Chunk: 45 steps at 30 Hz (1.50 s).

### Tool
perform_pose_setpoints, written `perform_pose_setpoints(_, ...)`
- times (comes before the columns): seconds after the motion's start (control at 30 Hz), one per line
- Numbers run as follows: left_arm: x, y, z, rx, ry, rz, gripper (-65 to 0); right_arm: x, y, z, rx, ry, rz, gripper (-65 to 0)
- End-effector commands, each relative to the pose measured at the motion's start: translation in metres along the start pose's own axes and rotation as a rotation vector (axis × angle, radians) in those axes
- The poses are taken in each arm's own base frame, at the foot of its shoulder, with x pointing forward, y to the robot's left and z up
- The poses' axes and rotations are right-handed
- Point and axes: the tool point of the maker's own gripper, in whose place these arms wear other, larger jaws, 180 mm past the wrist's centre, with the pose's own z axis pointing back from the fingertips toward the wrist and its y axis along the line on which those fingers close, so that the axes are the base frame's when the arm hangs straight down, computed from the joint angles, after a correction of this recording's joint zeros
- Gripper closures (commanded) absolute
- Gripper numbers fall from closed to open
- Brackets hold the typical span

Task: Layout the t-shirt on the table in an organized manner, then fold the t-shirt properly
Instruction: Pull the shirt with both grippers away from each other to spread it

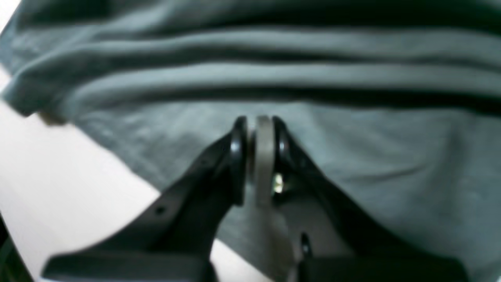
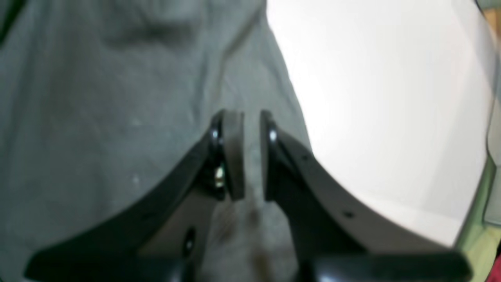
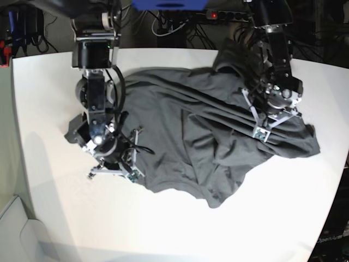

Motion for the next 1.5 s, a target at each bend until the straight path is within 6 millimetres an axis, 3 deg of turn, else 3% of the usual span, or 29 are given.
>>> perform_pose_setpoints(0.0, 0.005, 0.012, 0.003, 0.036, -0.009, 0.003, -4.2, 0.023, -0.015, 0.001, -0.027, -0.052, -0.002, -6.3)
perform_pose_setpoints(0.1, -0.001, 0.010, 0.001, 0.028, 0.009, 0.002, -4.2, 0.038, -0.025, -0.005, -0.029, -0.061, 0.002, -6.4)
perform_pose_setpoints(0.2, -0.027, 0.009, -0.008, 0.013, 0.077, -0.007, -4.2, 0.042, -0.026, -0.016, -0.001, -0.048, -0.001, -6.4)
perform_pose_setpoints(0.4, -0.053, 0.029, -0.015, 0.032, 0.142, -0.004, -4.2, 0.009, -0.012, -0.052, 0.134, 0.087, -0.023, -6.4)
perform_pose_setpoints(0.5, -0.060, 0.043, -0.013, 0.061, 0.153, 0.009, -4.2, -0.011, -0.011, -0.060, 0.175, 0.144, -0.035, -6.4)
perform_pose_setpoints(0.57, -0.059, 0.051, -0.011, 0.075, 0.154, 0.000, -4.2, -0.008, -0.010, -0.063, 0.187, 0.124, -0.044, -6.4)
perform_pose_setpoints(0.7, -0.060, 0.072, -0.007, 0.115, 0.157, -0.018, -4.2, -0.025, -0.027, -0.059, 0.152, 0.150, -0.045, -6.5)
perform_pose_setpoints(0.8, -0.046, 0.087, -0.005, 0.146, 0.106, -0.033, -4.2, -0.039, -0.055, -0.057, 0.038, 0.179, -0.080, -6.5)
perform_pose_setpoints(0.9, -0.040, 0.101, -0.005, 0.168, 0.078, -0.047, -4.2, -0.070, -0.086, -0.047, -0.059, 0.250, -0.170, -6.5)
perform_pose_setpoints(1.03, -0.033, 0.111, -0.012, 0.169, 0.084, -0.031, -4.2, -0.113, -0.099, -0.034, -0.102, 0.312, -0.296, -6.4)
perform_pose_setpoints(1.23, -0.015, 0.134, -0.013, 0.197, 0.067, -0.022, -4.2, -0.171, -0.086, -0.009, -0.144, 0.379, -0.327, -6.3)
perform_pose_setpoints(1.37, 0.009, 0.144, -0.010, 0.216, 0.024, -0.014, -4.2, -0.182, -0.077, 0.017, -0.198, 0.366, -0.272, -6.5)
perform_pose_setpoints(1.47, 0.022, 0.150, -0.006, 0.228, 0.004, -0.007, -4.2, -0.169, -0.057, 0.030, -0.157, 0.323, -0.214, -6.5)
